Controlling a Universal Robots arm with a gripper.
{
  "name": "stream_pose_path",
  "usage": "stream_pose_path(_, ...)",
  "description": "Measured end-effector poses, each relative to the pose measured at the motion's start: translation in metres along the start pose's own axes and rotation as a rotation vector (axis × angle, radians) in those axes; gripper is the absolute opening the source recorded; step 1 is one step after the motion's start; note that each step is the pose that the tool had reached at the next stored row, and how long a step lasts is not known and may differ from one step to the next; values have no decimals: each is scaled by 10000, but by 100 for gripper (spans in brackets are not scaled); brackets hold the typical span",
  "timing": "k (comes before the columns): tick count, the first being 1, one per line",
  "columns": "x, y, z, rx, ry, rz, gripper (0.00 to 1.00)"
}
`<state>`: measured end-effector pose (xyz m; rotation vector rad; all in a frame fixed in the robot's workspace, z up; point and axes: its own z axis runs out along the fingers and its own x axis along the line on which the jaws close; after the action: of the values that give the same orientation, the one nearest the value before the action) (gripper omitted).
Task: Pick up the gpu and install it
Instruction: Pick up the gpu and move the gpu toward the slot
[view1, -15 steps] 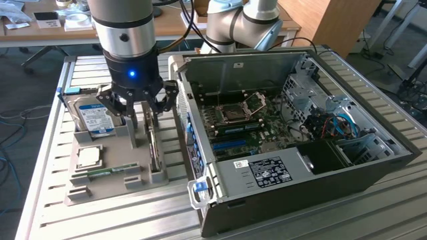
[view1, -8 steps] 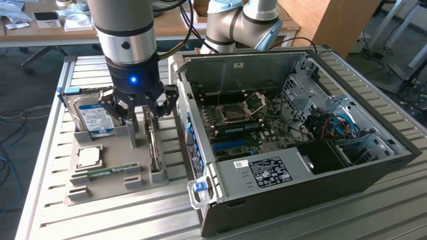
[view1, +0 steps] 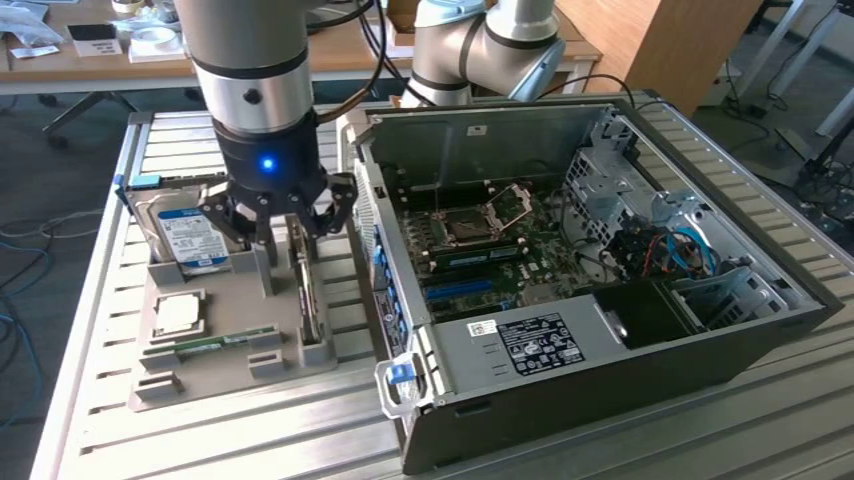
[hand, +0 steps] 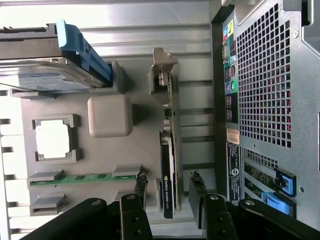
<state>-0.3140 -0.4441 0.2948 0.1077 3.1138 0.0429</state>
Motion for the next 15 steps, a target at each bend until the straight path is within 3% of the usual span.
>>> stream_pose_path(8,-13,0,25,-1,0,-8,47)
stream_pose_path(15,-11,-3,123,-1,0,-7,47)
